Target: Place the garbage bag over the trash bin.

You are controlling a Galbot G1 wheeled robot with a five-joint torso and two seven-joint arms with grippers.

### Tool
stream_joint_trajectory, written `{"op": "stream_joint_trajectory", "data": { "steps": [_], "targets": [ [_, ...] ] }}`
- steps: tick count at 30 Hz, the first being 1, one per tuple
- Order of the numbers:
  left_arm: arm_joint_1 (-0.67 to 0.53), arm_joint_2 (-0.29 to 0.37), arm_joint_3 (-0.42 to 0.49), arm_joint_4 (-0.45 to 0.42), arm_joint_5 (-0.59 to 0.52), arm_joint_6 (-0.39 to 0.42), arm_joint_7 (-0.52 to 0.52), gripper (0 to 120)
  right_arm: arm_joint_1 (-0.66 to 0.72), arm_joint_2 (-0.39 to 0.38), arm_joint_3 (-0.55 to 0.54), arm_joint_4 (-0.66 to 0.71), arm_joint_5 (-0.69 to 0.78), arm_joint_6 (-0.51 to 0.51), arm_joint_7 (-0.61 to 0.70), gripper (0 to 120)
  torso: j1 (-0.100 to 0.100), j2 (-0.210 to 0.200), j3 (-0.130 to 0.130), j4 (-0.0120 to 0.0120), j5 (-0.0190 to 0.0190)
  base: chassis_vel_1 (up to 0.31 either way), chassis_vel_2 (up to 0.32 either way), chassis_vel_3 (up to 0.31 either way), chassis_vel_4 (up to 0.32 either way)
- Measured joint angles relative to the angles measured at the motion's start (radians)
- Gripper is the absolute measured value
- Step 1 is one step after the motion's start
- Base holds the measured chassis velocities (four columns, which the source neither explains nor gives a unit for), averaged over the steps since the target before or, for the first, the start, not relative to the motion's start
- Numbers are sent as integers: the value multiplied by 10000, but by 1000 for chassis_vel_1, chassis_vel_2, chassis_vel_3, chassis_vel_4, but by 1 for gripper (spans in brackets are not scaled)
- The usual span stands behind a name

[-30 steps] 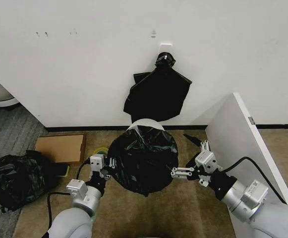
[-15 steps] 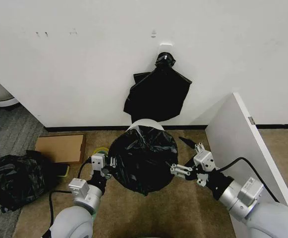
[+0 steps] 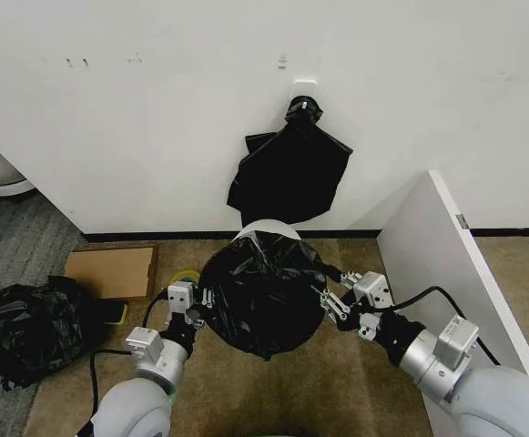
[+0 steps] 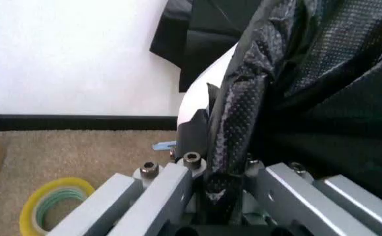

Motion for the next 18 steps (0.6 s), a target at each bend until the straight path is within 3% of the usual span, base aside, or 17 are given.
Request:
{"op": "stream_joint_trajectory", "data": {
  "steps": [2,10,18],
  "targets": [
    [-2,-10,49,-1,4,2,-1,0,106,-12,-26,10,119,-1,105,0,0,0,0,0,0,0,0,0,0],
    [24,-10,109,0,99,-12,87,0,79,20,-4,90,158,34,209,0,0,0,0,-1,0,0,0,0,0],
    [322,144,478,142,1454,-578,543,0,1148,0,232,-270,1577,-18,971,0,0,0,0,1,1,0,0,0,0]
  ]
}}
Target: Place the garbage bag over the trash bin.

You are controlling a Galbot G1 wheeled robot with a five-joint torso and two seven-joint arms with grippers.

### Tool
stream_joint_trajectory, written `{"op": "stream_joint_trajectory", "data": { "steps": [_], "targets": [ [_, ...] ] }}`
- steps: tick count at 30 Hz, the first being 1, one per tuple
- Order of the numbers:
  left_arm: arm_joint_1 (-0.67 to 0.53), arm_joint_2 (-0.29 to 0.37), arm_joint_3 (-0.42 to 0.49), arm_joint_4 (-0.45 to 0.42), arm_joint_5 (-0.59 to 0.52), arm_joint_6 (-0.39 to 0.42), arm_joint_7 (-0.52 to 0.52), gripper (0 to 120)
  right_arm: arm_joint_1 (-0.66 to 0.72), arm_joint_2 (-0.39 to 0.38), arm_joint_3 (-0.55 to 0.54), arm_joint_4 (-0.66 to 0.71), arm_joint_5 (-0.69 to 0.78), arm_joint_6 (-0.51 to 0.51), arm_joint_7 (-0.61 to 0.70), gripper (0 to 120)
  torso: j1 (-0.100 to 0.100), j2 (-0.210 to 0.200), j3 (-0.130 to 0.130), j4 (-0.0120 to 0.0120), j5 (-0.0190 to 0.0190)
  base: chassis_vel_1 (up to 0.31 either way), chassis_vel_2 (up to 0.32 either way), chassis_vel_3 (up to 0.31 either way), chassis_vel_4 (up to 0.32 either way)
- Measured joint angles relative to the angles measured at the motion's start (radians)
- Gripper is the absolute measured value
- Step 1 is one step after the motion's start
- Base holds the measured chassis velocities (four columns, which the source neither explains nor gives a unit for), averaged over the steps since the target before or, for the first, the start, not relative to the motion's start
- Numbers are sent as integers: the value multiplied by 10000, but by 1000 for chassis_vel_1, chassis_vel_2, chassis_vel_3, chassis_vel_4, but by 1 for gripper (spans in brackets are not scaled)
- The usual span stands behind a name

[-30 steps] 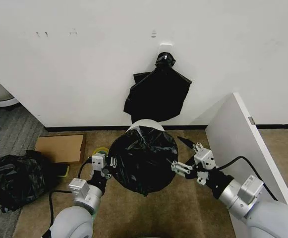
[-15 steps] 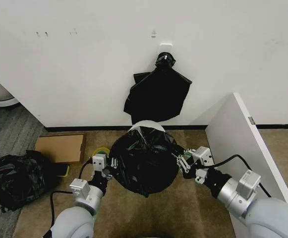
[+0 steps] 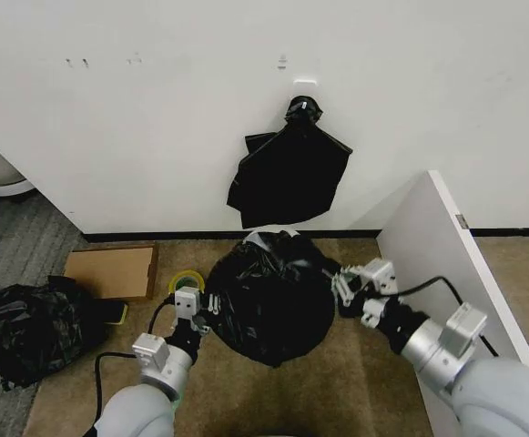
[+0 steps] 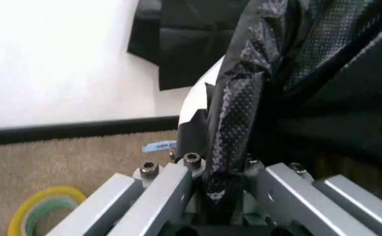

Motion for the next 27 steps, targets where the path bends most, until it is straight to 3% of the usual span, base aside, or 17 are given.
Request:
{"op": "stream_joint_trajectory", "data": {
  "steps": [3,12,17,27],
  "targets": [
    [50,41,111,98,601,-301,145,0,193,-54,11,-136,290,-93,78,0,0,0,0,1,-1,0,0,0,0],
    [-34,53,83,159,854,-1114,428,0,168,-102,11,-689,706,-491,195,0,0,0,0,-2,1,0,0,0,0],
    [-38,297,137,169,1285,-1926,1111,0,534,-291,-93,-1560,1222,-610,48,0,0,0,0,-1,1,0,0,0,0],
    [64,314,16,137,1327,-2514,1552,0,569,-262,-205,-2555,1119,-496,-271,0,0,0,0,-1,1,0,0,0,0]
  ]
}}
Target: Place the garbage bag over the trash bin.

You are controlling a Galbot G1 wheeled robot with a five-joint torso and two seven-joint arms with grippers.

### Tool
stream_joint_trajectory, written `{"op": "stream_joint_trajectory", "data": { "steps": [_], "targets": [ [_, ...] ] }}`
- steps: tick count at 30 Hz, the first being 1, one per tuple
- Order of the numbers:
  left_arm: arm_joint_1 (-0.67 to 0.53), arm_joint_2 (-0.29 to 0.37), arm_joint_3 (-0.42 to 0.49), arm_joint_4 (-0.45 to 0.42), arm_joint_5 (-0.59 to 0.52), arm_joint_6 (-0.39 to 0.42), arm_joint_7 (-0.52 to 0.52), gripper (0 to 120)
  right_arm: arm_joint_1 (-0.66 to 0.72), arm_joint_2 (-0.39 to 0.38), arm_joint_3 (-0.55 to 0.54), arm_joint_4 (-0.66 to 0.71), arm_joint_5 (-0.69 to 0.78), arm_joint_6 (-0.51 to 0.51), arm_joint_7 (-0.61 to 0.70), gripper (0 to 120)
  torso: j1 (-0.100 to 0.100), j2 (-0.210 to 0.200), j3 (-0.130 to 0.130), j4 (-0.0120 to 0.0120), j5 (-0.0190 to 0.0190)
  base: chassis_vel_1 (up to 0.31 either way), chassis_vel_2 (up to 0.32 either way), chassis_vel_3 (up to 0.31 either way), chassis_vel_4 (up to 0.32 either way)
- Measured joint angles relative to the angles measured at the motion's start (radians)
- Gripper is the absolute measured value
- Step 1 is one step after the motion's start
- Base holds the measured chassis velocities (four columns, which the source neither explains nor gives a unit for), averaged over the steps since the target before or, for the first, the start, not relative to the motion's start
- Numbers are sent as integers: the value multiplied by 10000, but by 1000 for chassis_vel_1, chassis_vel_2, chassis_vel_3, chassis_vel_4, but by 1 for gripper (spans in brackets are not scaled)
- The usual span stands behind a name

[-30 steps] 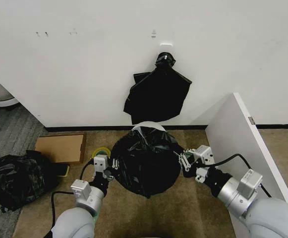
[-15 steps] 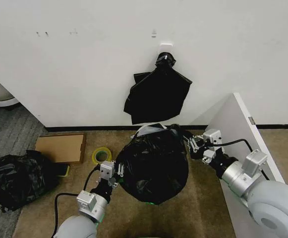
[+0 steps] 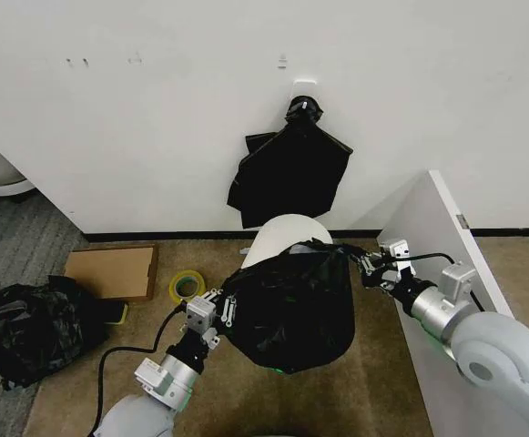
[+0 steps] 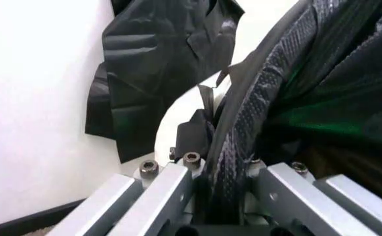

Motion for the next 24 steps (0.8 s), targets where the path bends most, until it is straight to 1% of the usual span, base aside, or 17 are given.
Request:
{"op": "stream_joint_trajectory", "data": {
  "steps": [3,6,7,8,9,12,13,15,16,18,22,23,24],
  "targets": [
    [5,-17,-28,0,-41,-14,4,0,-56,31,6,-5,-33,20,0,0,0,0,0,1,0,0,0,0,0],
    [-23,-128,-125,8,-382,90,-200,0,-302,130,130,146,-126,102,24,0,0,0,0,1,0,0,0,0,0],
    [-57,-198,-197,14,-715,288,-460,0,-494,176,253,306,-193,158,81,0,0,0,0,1,-3,0,0,0,0],
    [-92,-238,-253,20,-921,405,-610,0,-610,200,335,407,-251,203,127,3,0,0,0,-2,-2,0,0,0,0],
    [-92,-238,-253,20,-921,405,-610,0,-610,200,335,407,-251,203,127,3,0,0,0,-2,-2,0,0,0,0],
    [-214,-351,-429,102,-1674,868,-1138,0,-981,285,635,936,-414,463,182,15,0,0,0,-3,-1,0,0,0,0],
    [-237,-403,-462,158,-1923,1033,-1291,0,-1093,302,744,1071,-425,513,195,20,0,0,0,3,-1,0,0,0,0],
    [-282,-524,-504,238,-2356,1281,-1595,0,-1253,346,915,1241,-439,557,250,28,0,0,0,0,-6,0,0,0,0],
    [-282,-524,-504,238,-2356,1281,-1595,0,-1253,346,915,1241,-439,557,250,28,0,0,0,0,-6,0,0,0,0],
    [-282,-608,-541,246,-2692,1469,-1818,0,-1401,425,1086,1295,-446,579,380,36,0,0,0,2,0,0,0,0,0],
    [-285,-662,-691,1,-3596,1894,-2343,0,-1932,924,1788,1344,-130,563,896,53,0,0,0,2,1,0,0,0,0],
    [-285,-662,-691,1,-3596,1894,-2343,0,-1932,924,1788,1344,-130,563,896,53,0,0,0,2,1,0,0,0,0],
    [-306,-685,-707,-38,-3778,1976,-2489,0,-2065,1069,1955,1457,0,535,1014,56,0,0,0,0,2,0,0,0,0]
  ]
}}
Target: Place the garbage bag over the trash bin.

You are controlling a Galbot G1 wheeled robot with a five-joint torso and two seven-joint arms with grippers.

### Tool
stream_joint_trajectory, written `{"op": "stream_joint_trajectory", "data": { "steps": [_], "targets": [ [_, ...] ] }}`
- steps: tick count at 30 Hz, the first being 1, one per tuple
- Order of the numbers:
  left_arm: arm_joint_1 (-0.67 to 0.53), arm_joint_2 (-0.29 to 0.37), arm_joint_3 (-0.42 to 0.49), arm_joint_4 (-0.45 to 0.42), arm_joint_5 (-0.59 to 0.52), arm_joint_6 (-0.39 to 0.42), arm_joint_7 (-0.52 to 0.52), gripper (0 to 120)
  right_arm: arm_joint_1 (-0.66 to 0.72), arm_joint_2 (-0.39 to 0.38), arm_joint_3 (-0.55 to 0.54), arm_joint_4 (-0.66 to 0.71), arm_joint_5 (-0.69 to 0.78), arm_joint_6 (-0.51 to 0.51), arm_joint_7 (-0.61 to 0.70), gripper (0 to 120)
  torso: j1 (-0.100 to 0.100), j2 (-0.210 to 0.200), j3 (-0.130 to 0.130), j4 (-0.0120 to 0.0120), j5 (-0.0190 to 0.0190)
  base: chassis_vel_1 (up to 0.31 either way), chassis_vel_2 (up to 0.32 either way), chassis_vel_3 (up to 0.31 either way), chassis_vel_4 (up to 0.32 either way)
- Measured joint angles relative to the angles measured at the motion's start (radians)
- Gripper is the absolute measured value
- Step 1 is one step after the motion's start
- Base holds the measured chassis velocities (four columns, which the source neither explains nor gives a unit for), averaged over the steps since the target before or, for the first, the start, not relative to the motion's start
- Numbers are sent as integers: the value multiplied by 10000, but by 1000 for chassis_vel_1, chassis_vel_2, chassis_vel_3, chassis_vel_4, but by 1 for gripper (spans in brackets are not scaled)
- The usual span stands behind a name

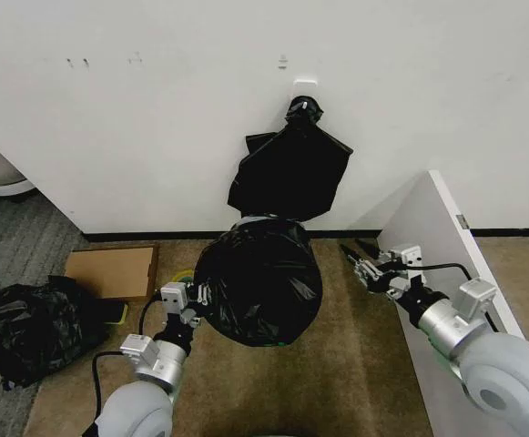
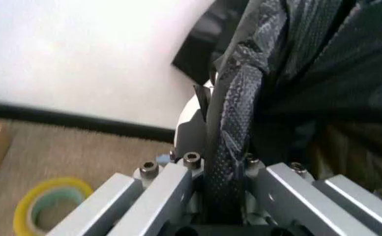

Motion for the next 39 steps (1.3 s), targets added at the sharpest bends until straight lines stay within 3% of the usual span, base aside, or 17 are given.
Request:
{"op": "stream_joint_trajectory", "data": {
  "steps": [3,5,11,14,17,20,21,24,30,39],
  "targets": [
    [-7,-100,-47,-100,-583,184,-451,0,-292,413,333,416,229,-73,182,67,0,0,0,-7,-5,0,0,0,0],
    [166,-233,-87,-300,-971,218,-737,0,-483,667,181,1176,440,-215,216,79,0,0,-1,3,-2,0,0,0,0],
    [138,-343,183,-265,-285,104,-746,0,-652,660,-496,1630,633,-1038,847,96,-2,1,-2,1,1,0,0,0,0],
    [-15,-446,482,-109,295,92,-720,0,-512,442,-800,1638,842,-1315,1271,91,-1,0,-2,-2,-3,0,0,0,0],
    [-318,-433,1093,290,1087,110,-738,0,-323,13,-1338,1639,683,-1500,1380,77,-2,0,-2,0,-5,0,0,0,0],
    [-557,-400,1517,496,1315,198,-764,0,-133,-129,-1657,1638,575,-1675,1432,69,-1,0,-1,1,-3,0,0,0,0],
    [-926,-422,1957,713,1363,327,-820,0,38,-180,-1950,1637,222,-1793,1440,65,-1,0,-1,7,0,0,0,0,0],
    [-1803,-683,2844,1233,1584,501,-953,0,259,-257,-2592,1588,-1777,-1810,778,51,-1,0,0,-5,-3,0,0,0,0],
    [-2506,-1332,3462,1714,1869,794,-1204,0,554,-396,-3735,1412,-4224,-1970,-262,30,0,0,1,2,0,0,0,0,0],
    [-2778,-1950,3840,1979,2091,1174,-1493,0,1245,-224,-4740,1011,-4850,-2361,-107,0,0,0,0,1,-3,0,0,0,0]
  ]
}}
